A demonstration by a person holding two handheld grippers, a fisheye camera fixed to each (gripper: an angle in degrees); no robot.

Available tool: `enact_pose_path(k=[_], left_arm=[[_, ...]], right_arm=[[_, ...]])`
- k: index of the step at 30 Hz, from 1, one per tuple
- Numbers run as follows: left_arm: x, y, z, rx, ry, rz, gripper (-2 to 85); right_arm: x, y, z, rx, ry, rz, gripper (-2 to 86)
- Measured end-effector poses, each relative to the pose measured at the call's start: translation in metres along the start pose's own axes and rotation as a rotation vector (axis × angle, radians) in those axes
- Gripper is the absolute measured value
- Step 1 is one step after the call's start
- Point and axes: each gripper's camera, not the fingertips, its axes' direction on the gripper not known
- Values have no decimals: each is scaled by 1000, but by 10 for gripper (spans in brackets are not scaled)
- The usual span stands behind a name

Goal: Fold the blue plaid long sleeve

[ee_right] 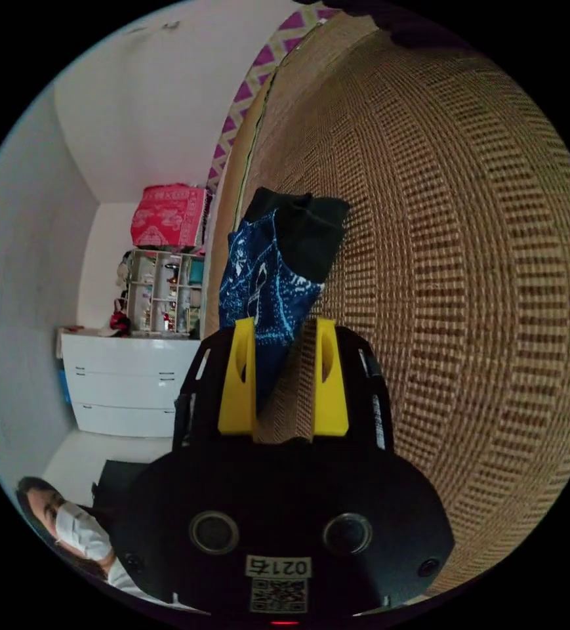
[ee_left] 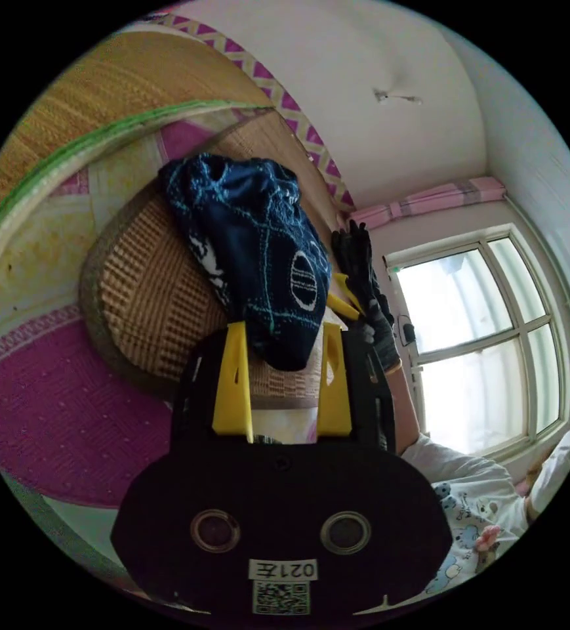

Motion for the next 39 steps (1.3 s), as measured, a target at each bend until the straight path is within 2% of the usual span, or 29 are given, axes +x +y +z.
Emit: enact_pose_path(k=[6,10,13,16,18,23,29,33,37,39], left_arm=[[6,-19,-5,2,-24,-39,123],[4,-28,-23,17,16,-37,8],[9,-39,-62,138,-26,44,7],[10,-67,-98,220,-133,84,64],[7,-89,-108,204,-166,77,96],[-6,-131,-94,26,-230,20,145],[-6,-144,-107,5,-195,0,152],[-10,-158,-104,-51,-135,-17,133],[-19,-172,-98,-112,-23,-61,60],[-21,-172,-106,-85,-14,-67,47]], right_arm=[[24,-45,16,18,-63,86,82],[31,-63,13,-5,-77,99,56],[17,-85,10,-33,-7,21,56],[3,-112,4,-5,45,-40,63],[-1,-131,8,-31,61,-56,67],[-2,-159,21,-89,95,-65,73],[0,-168,30,-88,78,-68,75],[6,-175,38,-91,32,-47,75],[3,-178,47,-98,16,-42,69],[-6,-179,49,-114,15,-63,61]])
